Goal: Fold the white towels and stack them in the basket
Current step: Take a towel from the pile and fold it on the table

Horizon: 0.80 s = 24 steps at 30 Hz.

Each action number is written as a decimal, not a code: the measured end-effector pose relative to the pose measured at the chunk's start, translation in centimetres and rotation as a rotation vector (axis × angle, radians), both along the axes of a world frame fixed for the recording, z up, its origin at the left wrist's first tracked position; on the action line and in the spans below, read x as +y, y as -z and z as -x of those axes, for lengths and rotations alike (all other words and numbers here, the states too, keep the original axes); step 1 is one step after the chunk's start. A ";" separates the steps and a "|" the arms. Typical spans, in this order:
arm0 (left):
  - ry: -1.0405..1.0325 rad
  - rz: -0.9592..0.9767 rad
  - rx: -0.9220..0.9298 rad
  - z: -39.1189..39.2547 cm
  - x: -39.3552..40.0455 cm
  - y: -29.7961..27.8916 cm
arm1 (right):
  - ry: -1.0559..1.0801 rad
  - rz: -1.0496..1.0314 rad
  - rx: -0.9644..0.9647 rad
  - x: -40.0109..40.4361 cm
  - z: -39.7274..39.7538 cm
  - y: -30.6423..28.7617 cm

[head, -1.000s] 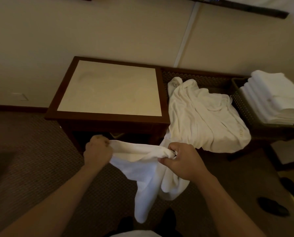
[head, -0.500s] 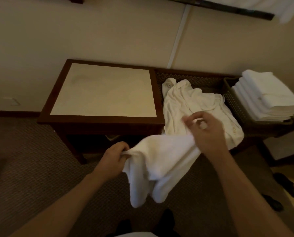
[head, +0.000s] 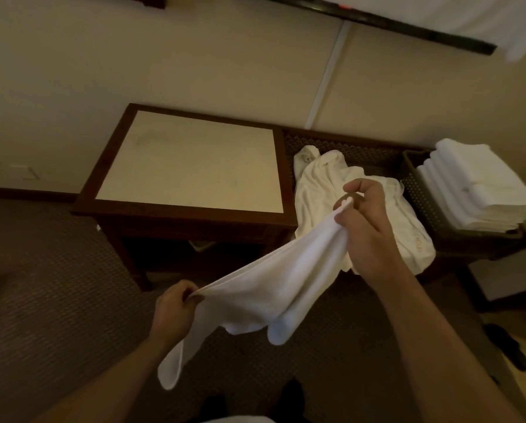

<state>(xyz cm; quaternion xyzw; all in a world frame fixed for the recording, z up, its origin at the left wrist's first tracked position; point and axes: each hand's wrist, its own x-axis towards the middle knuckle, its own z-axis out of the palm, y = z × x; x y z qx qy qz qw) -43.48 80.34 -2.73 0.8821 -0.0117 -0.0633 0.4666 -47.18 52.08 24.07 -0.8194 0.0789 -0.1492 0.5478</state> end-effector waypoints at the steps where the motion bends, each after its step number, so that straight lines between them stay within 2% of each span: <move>1: -0.031 0.012 0.005 0.0 0.0 0.1 | 0.004 0.035 0.014 -0.2 -0.2 0.2; 6: -0.133 0.048 -0.021 -0.9 0.4 0.1 | 0.138 0.348 0.002 -2.2 -0.9 2.1; 9: -0.134 0.020 -0.116 -2.0 1.5 -0.5 | 0.244 0.408 -0.008 -4.5 -0.7 3.2; 12: 0.108 -0.135 -0.357 -3.8 3.7 -0.8 | 0.343 0.356 0.000 -6.4 -0.4 3.8; 15: 0.327 -0.322 -0.455 -5.9 5.1 -1.4 | 0.404 0.203 0.033 -7.3 -0.3 4.7; 18: 0.271 -0.412 -0.388 -6.8 4.3 -1.7 | 0.386 0.130 0.058 -6.7 -0.7 5.9; 21: 0.145 -0.402 -0.337 -7.6 4.1 -2.1 | 0.330 0.087 0.093 -5.8 -1.4 7.1; 24: 0.120 -0.353 -0.373 -8.3 5.0 -3.8 | 0.297 0.146 0.135 -6.5 -1.5 8.1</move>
